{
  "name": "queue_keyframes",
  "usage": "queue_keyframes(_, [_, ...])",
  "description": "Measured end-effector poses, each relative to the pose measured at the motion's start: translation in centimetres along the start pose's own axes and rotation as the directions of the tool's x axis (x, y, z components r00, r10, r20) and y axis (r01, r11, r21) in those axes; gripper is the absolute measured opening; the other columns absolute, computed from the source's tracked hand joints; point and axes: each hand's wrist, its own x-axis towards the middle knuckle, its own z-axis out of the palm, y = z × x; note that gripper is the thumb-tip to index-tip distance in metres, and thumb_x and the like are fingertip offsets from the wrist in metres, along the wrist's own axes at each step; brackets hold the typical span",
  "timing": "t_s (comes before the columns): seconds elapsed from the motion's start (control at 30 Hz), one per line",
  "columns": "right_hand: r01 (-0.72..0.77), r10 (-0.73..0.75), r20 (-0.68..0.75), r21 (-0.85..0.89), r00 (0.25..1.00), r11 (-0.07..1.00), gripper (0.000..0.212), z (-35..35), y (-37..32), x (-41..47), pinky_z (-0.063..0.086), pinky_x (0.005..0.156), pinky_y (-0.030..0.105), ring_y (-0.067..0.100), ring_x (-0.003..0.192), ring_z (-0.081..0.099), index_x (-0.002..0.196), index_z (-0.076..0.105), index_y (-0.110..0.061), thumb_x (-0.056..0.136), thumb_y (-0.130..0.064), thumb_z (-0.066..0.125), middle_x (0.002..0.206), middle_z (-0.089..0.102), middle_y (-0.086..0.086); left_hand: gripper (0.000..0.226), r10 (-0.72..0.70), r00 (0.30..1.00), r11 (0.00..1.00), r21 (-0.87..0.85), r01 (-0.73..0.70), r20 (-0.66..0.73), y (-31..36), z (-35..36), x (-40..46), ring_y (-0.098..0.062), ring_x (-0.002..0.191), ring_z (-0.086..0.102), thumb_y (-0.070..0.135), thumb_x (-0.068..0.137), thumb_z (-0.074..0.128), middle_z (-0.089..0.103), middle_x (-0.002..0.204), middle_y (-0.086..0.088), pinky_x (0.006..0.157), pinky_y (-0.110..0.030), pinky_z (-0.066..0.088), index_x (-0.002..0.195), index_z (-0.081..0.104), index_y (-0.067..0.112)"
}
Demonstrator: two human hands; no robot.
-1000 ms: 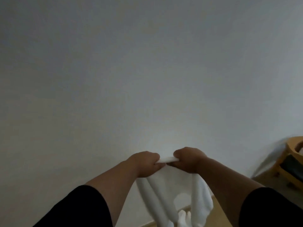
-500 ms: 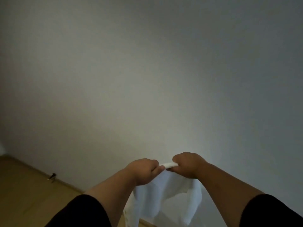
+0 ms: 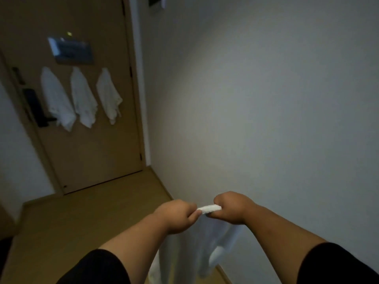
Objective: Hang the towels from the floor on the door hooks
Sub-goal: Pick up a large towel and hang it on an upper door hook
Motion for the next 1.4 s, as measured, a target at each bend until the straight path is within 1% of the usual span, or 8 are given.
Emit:
queue_keyframes(0.27, [0.305, -0.304, 0.084, 0.008, 0.949, 0.952, 0.045, 0.8, -8.0, 15.2, 0.038, 0.061, 0.032, 0.026, 0.080, 0.058, 0.079, 0.057, -0.020, 0.084, -0.065, 0.053, 0.084, 0.062, 0.003, 0.040, -0.309, 0.951, 0.951, 0.010, 0.309, -0.005, -13.1, -1.0, -1.6, -0.028, 0.090, 0.060, 0.050, 0.098, 0.033, 0.066, 0.098, -0.006, 0.067, -0.033, 0.041, 0.099, 0.059, 0.020])
queue_keyframes(0.4, [0.388, -0.389, 0.111, 0.031, 0.915, 0.921, 0.045, -0.2, -9.1, 22.8, 0.032, 0.053, 0.029, 0.021, 0.075, 0.053, 0.072, 0.050, -0.021, 0.084, -0.064, 0.055, 0.074, 0.053, -0.004, 0.040, -0.416, 0.909, 0.909, 0.017, 0.417, -0.014, -18.3, -1.6, 1.4, -0.028, 0.088, 0.059, 0.050, 0.097, 0.033, 0.066, 0.095, -0.006, 0.067, -0.033, 0.042, 0.095, 0.058, 0.020])
queue_keyframes(0.63, [0.476, -0.480, 0.125, 0.066, 0.868, 0.877, 0.060, -2.8, -7.9, 36.2, 0.047, 0.065, 0.035, 0.018, 0.072, 0.058, 0.069, 0.053, -0.022, 0.071, -0.082, 0.047, 0.073, 0.059, -0.004, 0.039, -0.553, 0.833, 0.833, -0.022, 0.553, -0.024, -25.0, -3.8, 9.2, -0.028, 0.088, 0.059, 0.049, 0.098, 0.033, 0.066, 0.097, -0.009, 0.063, -0.031, 0.034, 0.095, 0.059, 0.019])
queue_keyframes(0.8, [0.534, -0.534, 0.117, 0.039, 0.837, 0.845, 0.057, -5.2, -7.7, 43.3, 0.048, 0.069, 0.037, 0.017, 0.072, 0.056, 0.066, 0.049, -0.023, 0.078, -0.079, 0.042, 0.073, 0.057, -0.005, 0.040, -0.592, 0.805, 0.806, -0.038, 0.590, -0.053, -29.1, -5.4, 13.1, -0.030, 0.090, 0.059, 0.049, 0.099, 0.031, 0.066, 0.100, -0.009, 0.067, -0.033, 0.040, 0.096, 0.058, 0.019])
queue_keyframes(0.93, [0.547, -0.548, 0.100, 0.041, 0.831, 0.836, 0.052, -6.0, -8.5, 48.2, 0.050, 0.076, 0.036, 0.018, 0.081, 0.059, 0.082, 0.058, -0.020, 0.088, -0.068, 0.038, 0.084, 0.063, -0.004, 0.042, -0.601, 0.797, 0.799, -0.036, 0.600, -0.061, -33.4, -6.0, 15.5, -0.030, 0.090, 0.059, 0.050, 0.099, 0.029, 0.065, 0.100, -0.008, 0.067, -0.034, 0.039, 0.097, 0.057, 0.019])
queue_keyframes(1.03, [0.537, -0.540, 0.088, 0.054, 0.837, 0.842, 0.048, -6.2, -8.6, 52.4, 0.050, 0.078, 0.035, 0.017, 0.084, 0.060, 0.088, 0.062, -0.020, 0.090, -0.063, 0.039, 0.088, 0.065, -0.004, 0.042, -0.581, 0.812, 0.814, -0.027, 0.580, -0.055, -36.9, -6.7, 17.9, -0.030, 0.089, 0.059, 0.050, 0.099, 0.029, 0.066, 0.100, -0.009, 0.069, -0.035, 0.042, 0.097, 0.057, 0.019])
queue_keyframes(1.23, [0.484, -0.486, 0.041, 0.055, 0.873, 0.873, 0.046, -8.3, -11.3, 61.0, 0.049, 0.079, 0.032, 0.017, 0.088, 0.060, 0.094, 0.065, -0.020, 0.094, -0.058, 0.039, 0.094, 0.067, -0.003, 0.043, -0.502, 0.861, 0.862, 0.031, 0.506, -0.084, -46.8, -9.8, 22.7, -0.032, 0.095, 0.059, 0.047, 0.100, 0.031, 0.066, 0.105, -0.011, 0.068, -0.032, 0.037, 0.100, 0.060, 0.015])
queue_keyframes(1.4, [0.432, -0.433, 0.002, 0.067, 0.902, 0.900, 0.043, -10.5, -15.6, 67.8, 0.049, 0.081, 0.034, 0.017, 0.089, 0.059, 0.092, 0.063, -0.025, 0.094, -0.060, 0.039, 0.097, 0.067, -0.004, 0.045, -0.453, 0.888, 0.888, 0.043, 0.457, -0.080, -56.1, -12.8, 24.8, -0.030, 0.095, 0.059, 0.050, 0.100, 0.030, 0.065, 0.105, -0.010, 0.069, -0.032, 0.038, 0.099, 0.059, 0.017])
